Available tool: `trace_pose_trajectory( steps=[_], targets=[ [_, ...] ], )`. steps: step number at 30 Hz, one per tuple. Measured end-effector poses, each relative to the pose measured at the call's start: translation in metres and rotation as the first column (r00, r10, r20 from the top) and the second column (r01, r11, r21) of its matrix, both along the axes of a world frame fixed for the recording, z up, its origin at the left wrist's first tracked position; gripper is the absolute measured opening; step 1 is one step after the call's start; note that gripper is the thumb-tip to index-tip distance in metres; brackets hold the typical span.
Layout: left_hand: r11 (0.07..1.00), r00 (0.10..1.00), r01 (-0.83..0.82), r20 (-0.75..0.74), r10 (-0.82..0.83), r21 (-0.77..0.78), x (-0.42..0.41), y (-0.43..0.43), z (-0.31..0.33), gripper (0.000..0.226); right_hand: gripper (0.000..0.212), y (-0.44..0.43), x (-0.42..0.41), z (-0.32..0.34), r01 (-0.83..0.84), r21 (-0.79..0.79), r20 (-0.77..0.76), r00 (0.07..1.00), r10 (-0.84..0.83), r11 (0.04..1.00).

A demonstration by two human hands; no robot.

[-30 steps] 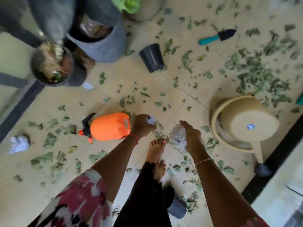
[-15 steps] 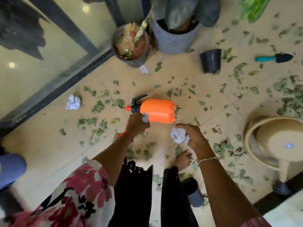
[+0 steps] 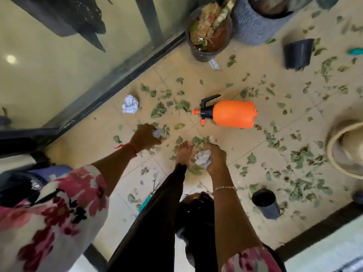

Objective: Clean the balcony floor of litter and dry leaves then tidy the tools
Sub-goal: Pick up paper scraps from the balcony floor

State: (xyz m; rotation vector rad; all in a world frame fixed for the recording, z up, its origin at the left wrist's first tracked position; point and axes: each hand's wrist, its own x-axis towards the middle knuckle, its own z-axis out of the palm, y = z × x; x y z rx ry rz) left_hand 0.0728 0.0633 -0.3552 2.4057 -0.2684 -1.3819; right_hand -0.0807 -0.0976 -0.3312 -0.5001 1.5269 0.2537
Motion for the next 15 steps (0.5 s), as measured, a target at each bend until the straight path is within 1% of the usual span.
trace_pose_trajectory(
  steps=[2,3,4,6,9,11,12,14,15],
  targets=[
    [0.999,0.999,-0.048,0.002,0.048,0.014,0.01,0.018,-0.002,0.028,0.035,0.013,0.005,-0.002,0.051,-0.076,-0.047,0.997,-0.055,0.996],
    [0.999,0.999,-0.053,-0.004,0.053,0.012,0.014,0.026,-0.003,0.029,0.027,0.021,0.008,0.003,0.046,-0.114,-0.071,0.996,-0.054,0.992],
    [0.999,0.999,-0.054,-0.009,0.054,0.005,0.017,0.032,-0.005,0.029,0.025,0.029,0.01,0.004,0.06,-0.15,-0.078,0.994,-0.073,0.987],
    [0.999,0.999,-0.044,-0.011,0.043,-0.014,0.023,0.042,-0.008,0.029,0.027,0.039,0.015,0.005,0.066,-0.217,-0.083,0.993,-0.086,0.974],
    [0.999,1.0,-0.003,-0.005,0.003,-0.044,0.029,0.054,-0.013,0.022,0.033,0.057,0.027,0.003,-0.049,-0.321,-0.158,0.987,-0.003,0.946],
    [0.994,0.998,0.055,0.032,-0.052,-0.089,0.032,0.066,-0.017,0.017,0.034,0.079,0.032,-0.001,-0.071,-0.359,-0.179,0.984,0.006,0.931],
    [0.99,0.996,0.07,0.058,-0.063,-0.124,0.034,0.072,-0.021,0.017,0.036,0.09,0.034,-0.003,-0.04,-0.382,-0.162,0.986,-0.024,0.923],
    [0.979,0.99,0.105,0.107,-0.088,-0.176,0.039,0.088,-0.023,0.018,0.044,0.119,0.036,-0.01,0.092,-0.424,-0.081,0.987,-0.14,0.901],
    [0.974,0.987,0.124,0.122,-0.102,-0.188,0.042,0.098,-0.023,0.017,0.046,0.136,0.035,-0.016,0.121,-0.441,-0.056,0.985,-0.162,0.889]
  ],
)
